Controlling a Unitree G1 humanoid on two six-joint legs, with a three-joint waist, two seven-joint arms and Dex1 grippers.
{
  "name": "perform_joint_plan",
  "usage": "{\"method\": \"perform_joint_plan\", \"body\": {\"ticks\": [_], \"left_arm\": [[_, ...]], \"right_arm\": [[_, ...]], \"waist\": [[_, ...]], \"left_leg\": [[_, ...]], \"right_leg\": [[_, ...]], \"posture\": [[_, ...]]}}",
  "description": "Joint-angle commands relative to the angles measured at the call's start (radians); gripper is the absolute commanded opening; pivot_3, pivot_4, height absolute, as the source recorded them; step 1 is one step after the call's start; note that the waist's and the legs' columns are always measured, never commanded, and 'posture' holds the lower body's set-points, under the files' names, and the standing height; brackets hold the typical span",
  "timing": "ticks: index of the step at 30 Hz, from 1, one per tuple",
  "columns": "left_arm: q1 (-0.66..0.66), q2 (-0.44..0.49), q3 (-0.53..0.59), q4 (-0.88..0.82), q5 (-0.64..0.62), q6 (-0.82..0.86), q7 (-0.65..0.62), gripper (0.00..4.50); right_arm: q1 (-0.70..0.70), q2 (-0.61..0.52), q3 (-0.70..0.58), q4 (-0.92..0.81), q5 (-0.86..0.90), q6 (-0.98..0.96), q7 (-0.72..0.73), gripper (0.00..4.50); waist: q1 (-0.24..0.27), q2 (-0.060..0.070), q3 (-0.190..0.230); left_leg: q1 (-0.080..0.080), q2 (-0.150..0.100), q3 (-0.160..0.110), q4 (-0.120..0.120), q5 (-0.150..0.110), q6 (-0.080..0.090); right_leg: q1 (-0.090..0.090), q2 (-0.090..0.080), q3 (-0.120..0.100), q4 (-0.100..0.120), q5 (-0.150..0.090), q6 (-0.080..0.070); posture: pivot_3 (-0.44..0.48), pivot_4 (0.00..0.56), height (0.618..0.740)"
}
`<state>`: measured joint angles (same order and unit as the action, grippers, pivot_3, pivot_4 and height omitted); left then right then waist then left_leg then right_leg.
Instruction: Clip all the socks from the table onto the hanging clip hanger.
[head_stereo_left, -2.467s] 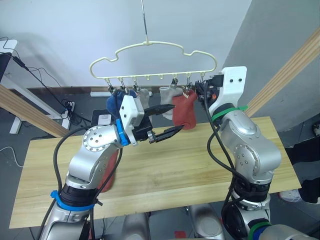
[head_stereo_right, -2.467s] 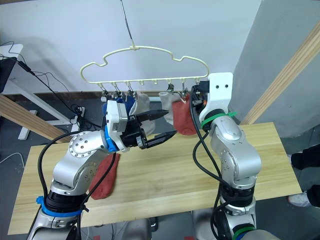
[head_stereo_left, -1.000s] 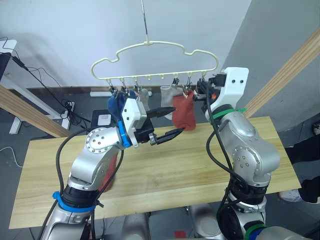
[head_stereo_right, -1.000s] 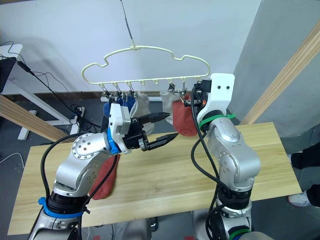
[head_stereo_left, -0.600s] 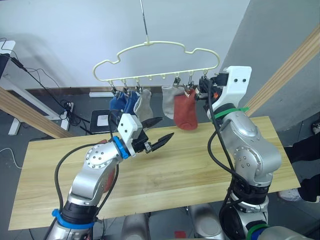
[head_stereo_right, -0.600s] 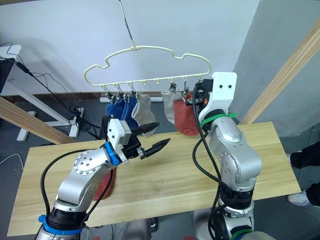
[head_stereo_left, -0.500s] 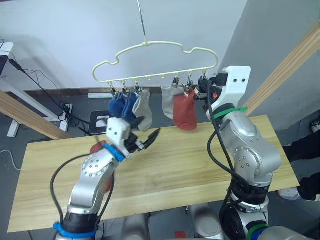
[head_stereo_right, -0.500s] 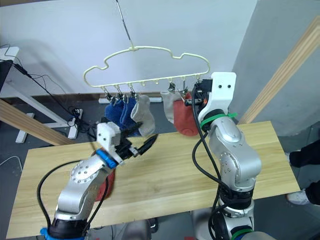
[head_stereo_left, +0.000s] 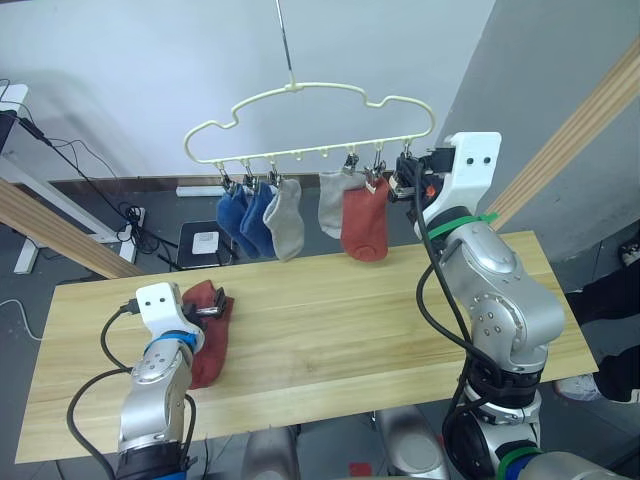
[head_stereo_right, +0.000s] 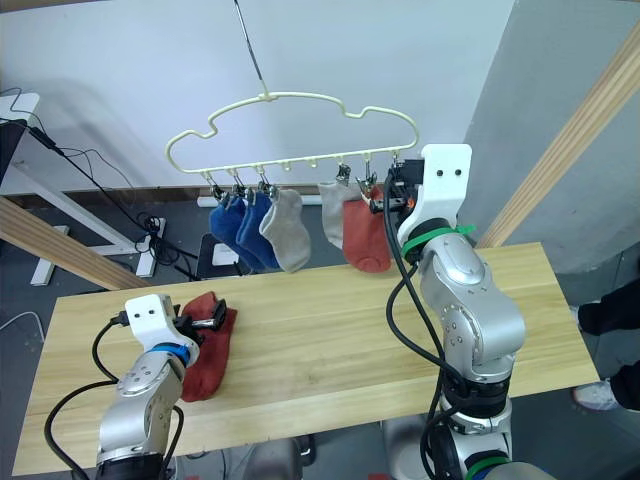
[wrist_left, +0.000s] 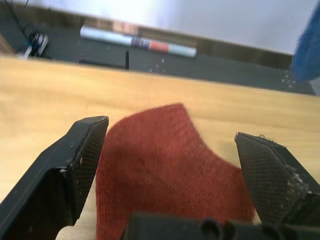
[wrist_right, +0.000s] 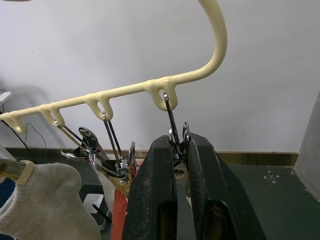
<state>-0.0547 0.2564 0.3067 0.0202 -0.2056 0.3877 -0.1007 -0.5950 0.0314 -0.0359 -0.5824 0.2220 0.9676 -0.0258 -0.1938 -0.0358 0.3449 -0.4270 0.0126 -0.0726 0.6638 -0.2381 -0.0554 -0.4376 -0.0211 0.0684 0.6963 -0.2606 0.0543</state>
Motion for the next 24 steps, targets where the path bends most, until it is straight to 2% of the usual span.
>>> {"method": "perform_joint_plan", "body": {"ticks": [1, 9, 12, 20, 24], "left_arm": [[0.009, 0.005, 0.005, 0.003, 0.003, 0.02, 0.006, 4.5], [0.022, -0.033, 0.007, -0.04, -0.003, 0.131, 0.072, 4.5], [0.037, -0.046, 0.0, -0.065, -0.007, 0.15, 0.08, 3.91], [0.05, -0.069, -0.007, -0.104, -0.006, 0.188, 0.089, 1.66], [0.061, -0.068, -0.049, -0.135, -0.01, 0.169, 0.048, 0.49]], "right_arm": [[-0.007, 0.0, -0.001, -0.026, 0.012, -0.012, 0.002, 0.01], [-0.009, -0.004, -0.001, -0.024, 0.012, -0.01, 0.004, 0.01], [-0.01, -0.004, -0.001, -0.024, 0.013, -0.011, 0.004, 0.01], [-0.015, -0.003, -0.001, -0.017, 0.013, -0.017, 0.005, 0.01], [-0.016, -0.004, -0.002, -0.015, 0.012, -0.019, 0.005, 0.01]], "waist": [[-0.002, 0.0, 0.0], [-0.002, 0.0, -0.001], [-0.002, 0.0, -0.001], [-0.001, 0.0, -0.002], [-0.002, 0.0, -0.002]], "left_leg": [[0.0, 0.0, 0.0, 0.0, 0.0, 0.0], [0.001, 0.0, 0.0, 0.0, 0.0, 0.0], [0.001, 0.0, 0.001, 0.0, 0.0, 0.0], [0.001, 0.0, 0.001, 0.0, 0.0, 0.0], [0.001, 0.0, 0.001, 0.0, 0.0, 0.0]], "right_leg": [[0.0, 0.0, 0.0, 0.0, 0.0, 0.0], [0.0, 0.0, 0.001, 0.0, 0.0, 0.0], [0.0, 0.0, 0.001, 0.0, 0.0, 0.0], [0.0, 0.0, 0.001, 0.0, 0.0, 0.0], [0.0, 0.0, 0.001, 0.0, 0.0, 0.0]], "posture": [[-0.271, 0.307, 0.74], [-0.271, 0.308, 0.74], [-0.269, 0.308, 0.74], [-0.268, 0.309, 0.74], [-0.27, 0.309, 0.74]]}}
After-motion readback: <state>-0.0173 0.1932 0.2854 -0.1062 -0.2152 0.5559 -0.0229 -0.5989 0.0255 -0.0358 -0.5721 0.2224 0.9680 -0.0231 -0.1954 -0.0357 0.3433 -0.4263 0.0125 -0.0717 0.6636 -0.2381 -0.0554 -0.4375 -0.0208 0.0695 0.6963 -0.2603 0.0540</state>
